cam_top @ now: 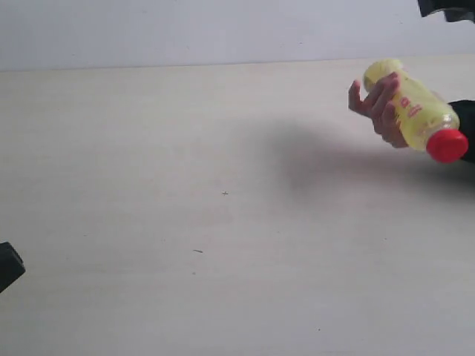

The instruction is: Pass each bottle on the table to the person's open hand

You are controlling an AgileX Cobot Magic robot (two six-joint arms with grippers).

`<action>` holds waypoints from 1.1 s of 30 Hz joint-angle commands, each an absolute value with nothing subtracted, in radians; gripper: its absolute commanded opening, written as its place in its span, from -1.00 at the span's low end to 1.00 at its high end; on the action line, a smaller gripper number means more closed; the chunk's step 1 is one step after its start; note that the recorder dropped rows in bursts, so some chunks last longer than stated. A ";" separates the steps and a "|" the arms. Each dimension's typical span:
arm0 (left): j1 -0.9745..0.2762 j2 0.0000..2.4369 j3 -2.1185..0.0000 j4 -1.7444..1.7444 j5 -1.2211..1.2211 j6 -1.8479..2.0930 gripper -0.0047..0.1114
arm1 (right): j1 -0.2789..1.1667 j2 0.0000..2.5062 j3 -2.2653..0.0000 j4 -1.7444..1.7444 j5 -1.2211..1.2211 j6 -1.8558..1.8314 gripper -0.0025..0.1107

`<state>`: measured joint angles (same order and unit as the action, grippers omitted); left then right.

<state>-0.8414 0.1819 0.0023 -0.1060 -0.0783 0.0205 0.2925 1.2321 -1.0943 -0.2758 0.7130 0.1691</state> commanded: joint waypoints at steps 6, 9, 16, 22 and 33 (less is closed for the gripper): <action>-0.838 0.176 0.000 -0.111 -0.083 0.021 -0.92 | 0.291 0.902 -0.903 -0.191 0.681 0.141 -0.92; -0.838 0.176 0.000 -0.111 -0.083 0.021 -0.92 | 0.291 0.799 -0.814 -0.191 0.650 0.141 -0.92; -0.838 0.176 0.000 -0.111 -0.083 0.021 -0.92 | 0.291 0.590 -0.682 -0.079 0.622 0.141 -0.92; -0.838 0.176 0.000 -0.111 -0.083 0.021 -0.92 | 0.291 0.479 -0.657 0.000 0.676 0.146 -0.92; -0.838 0.176 0.000 -0.111 -0.083 0.021 -0.92 | 0.291 0.426 -0.657 0.000 0.678 0.149 -0.92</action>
